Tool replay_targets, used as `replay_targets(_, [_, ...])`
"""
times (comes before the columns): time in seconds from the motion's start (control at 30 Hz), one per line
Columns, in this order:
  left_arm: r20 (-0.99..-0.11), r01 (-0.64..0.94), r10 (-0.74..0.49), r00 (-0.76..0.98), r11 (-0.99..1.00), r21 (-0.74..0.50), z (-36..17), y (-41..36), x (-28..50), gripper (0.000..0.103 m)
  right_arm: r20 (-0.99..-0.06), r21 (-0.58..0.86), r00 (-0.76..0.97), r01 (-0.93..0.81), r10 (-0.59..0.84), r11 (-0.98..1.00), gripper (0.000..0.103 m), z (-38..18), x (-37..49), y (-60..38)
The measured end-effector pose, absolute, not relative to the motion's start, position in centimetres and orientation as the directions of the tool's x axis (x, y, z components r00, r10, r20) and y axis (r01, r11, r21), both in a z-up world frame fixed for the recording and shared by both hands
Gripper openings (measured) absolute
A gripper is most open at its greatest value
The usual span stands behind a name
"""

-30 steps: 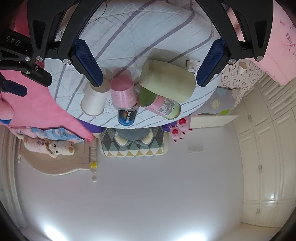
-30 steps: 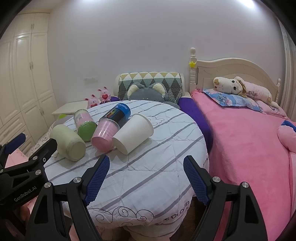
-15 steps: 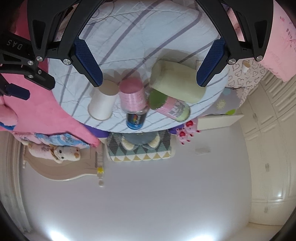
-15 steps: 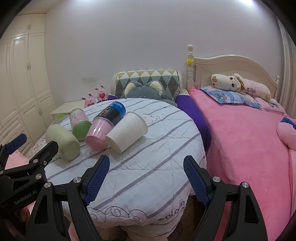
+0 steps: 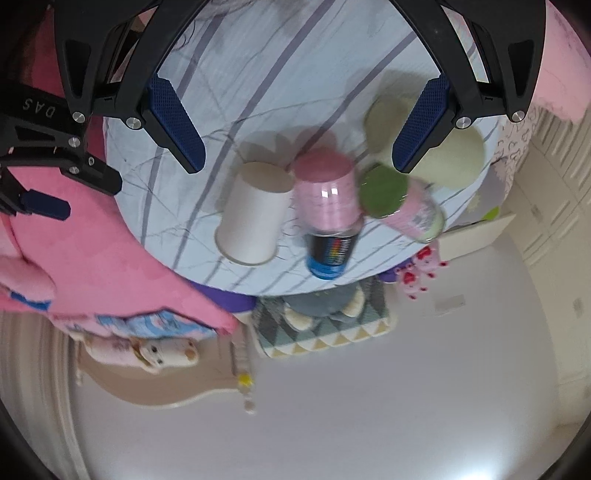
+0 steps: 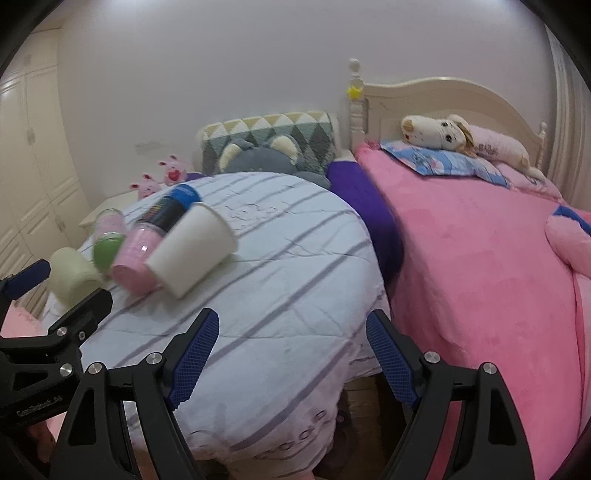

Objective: Flip cup upright

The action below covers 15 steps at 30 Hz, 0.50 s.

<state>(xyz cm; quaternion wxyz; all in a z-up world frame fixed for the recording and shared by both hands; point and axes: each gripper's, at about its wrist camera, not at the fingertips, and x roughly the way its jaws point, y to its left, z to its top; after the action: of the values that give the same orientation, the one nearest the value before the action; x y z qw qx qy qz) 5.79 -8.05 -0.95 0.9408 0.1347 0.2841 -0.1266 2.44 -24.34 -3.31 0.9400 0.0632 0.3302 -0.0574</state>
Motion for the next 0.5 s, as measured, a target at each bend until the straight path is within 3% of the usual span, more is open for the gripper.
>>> replay_targets(0.5, [-0.709, 0.474, -0.167, 0.685, 0.841, 0.261, -2.0, -14.2, 12.8, 0.102, -0.705, 0.125, 0.704, 0.239, -0.084, 0.963, 0.083, -5.8, 6.9, -28.9])
